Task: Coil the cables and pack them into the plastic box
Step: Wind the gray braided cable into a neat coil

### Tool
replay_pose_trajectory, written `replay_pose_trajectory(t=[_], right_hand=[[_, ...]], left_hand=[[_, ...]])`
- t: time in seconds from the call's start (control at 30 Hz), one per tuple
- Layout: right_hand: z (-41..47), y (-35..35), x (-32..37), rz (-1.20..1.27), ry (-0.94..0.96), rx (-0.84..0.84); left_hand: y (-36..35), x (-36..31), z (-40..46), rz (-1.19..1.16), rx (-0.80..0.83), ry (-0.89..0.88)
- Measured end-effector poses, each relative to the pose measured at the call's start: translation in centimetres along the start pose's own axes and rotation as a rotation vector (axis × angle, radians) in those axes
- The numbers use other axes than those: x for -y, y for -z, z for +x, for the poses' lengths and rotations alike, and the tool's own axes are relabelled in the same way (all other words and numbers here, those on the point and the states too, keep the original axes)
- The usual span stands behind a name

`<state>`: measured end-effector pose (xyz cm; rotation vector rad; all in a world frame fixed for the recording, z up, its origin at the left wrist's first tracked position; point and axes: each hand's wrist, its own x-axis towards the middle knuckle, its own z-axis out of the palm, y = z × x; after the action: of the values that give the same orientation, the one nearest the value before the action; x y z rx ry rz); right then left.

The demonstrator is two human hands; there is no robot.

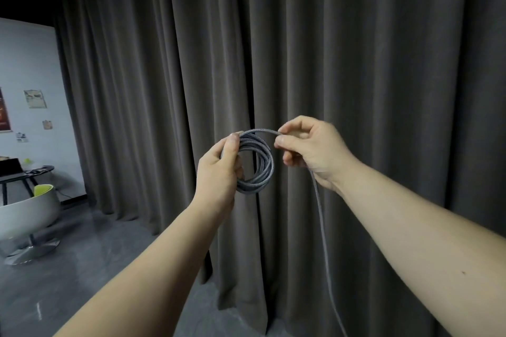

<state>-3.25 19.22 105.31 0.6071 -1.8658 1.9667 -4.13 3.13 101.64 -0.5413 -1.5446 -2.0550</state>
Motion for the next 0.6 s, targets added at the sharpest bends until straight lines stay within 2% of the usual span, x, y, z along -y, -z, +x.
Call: replay_pose_trajectory(t=[0.13, 0.2, 0.3, 0.43, 0.6], right_hand=[[0.6, -0.2, -1.1, -0.285, 0.174, -0.117], [0.2, -0.3, -1.9, -0.402, 0.205, -0.102], [-0.5, -0.8, -2.7, -0.441, 0.185, -0.040], [-1.0, -1.3, -2.9, -0.694, 0.287, 0.015], [-0.4, -1.3, -2.8, -0.720, 0.377, -0.033]], left_hand=[[-0.6, -0.1, -0.2, -0.035, -0.001, 0.006], [-0.5, -0.1, -0.1, -0.057, -0.019, -0.001], [-0.1, 0.0, 0.1, -0.080, -0.046, 0.009], [0.0, 0.4, 0.0, -0.056, 0.004, 0.029], [0.1, 0.3, 0.0, -0.115, -0.005, 0.018]])
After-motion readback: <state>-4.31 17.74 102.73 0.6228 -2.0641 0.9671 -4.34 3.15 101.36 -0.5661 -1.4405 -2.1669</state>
